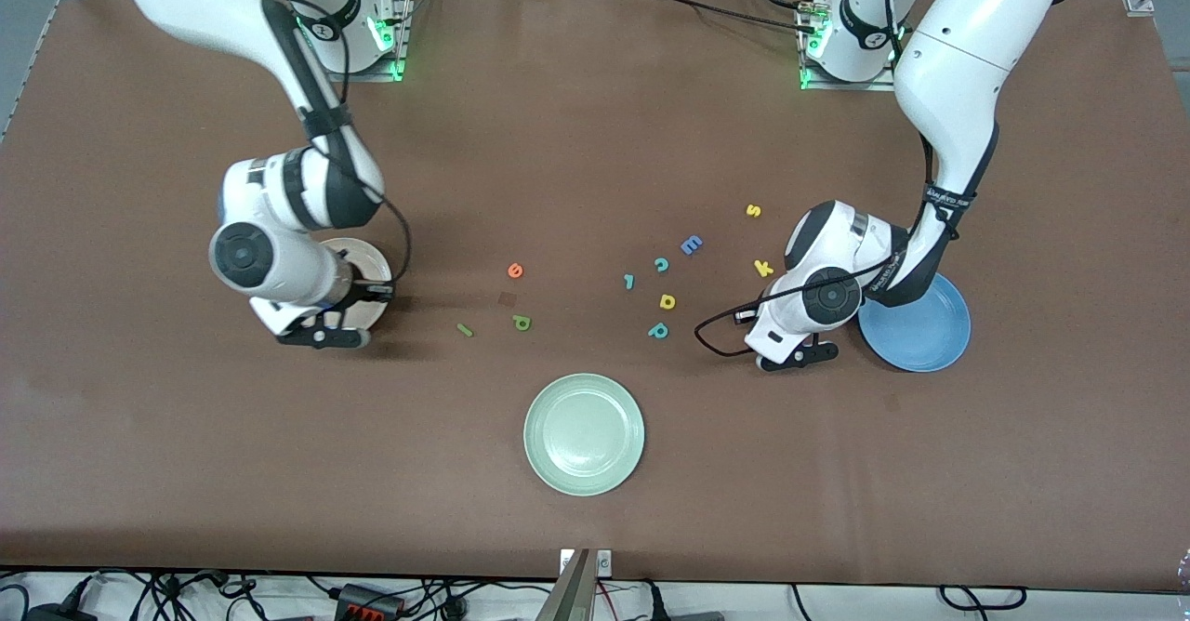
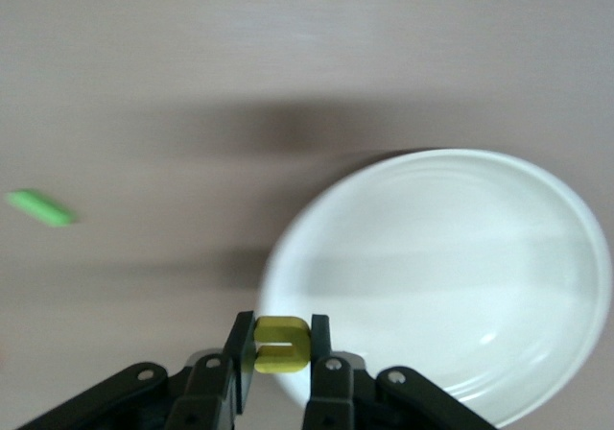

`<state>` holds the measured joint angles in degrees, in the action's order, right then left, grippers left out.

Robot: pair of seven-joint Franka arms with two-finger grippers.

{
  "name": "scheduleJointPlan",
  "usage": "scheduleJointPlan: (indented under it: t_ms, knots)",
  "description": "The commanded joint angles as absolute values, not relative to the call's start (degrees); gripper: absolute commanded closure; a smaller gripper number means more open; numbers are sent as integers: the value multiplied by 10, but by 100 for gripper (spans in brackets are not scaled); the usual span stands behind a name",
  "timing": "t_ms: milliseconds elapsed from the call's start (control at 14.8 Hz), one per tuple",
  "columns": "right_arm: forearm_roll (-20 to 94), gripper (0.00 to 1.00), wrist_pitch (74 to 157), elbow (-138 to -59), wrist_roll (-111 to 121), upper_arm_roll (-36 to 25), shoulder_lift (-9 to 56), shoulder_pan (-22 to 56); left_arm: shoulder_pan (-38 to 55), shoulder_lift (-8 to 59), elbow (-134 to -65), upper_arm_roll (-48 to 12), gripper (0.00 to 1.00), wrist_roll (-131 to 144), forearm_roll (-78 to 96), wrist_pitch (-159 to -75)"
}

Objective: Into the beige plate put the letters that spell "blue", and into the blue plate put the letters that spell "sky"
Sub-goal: 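Carry the yellow u to the white plate while the left gripper grasps cyan y, then release the u on the white plate while the left gripper drops y on blue plate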

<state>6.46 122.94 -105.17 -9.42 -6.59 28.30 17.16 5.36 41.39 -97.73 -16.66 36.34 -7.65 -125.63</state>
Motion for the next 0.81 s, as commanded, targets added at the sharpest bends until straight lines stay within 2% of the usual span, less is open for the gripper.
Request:
scheduleJointPlan:
  t_ms: [0, 135, 203, 271, 338, 406, 744]
  knots:
    - [62, 85, 1225, -1063, -68, -57, 297, 151, 42, 414, -981, -165, 88, 305, -66, -1257]
    - [62, 84, 1226, -1072, -69, -58, 305, 151, 34, 410, -980, -165, 89, 297, -66, -1254]
    - [62, 81, 1227, -1072, -68, -58, 310, 148, 34, 408, -977, -165, 89, 299, -66, -1251]
    - [62, 59, 1227, -1072, -69, -59, 315, 142, 36, 403, -971, -165, 89, 300, -66, -1231]
    - [62, 4, 1229, -1071, -69, -58, 315, 135, 36, 393, -963, -165, 88, 297, -68, -1203]
    - [63, 0, 1225, -1066, -70, -58, 311, 134, 33, 387, -960, -165, 88, 294, -70, -1175]
    - [71, 0, 1229, -1053, -89, -53, 276, 191, -19, 352, -957, -156, 88, 195, -90, -1099]
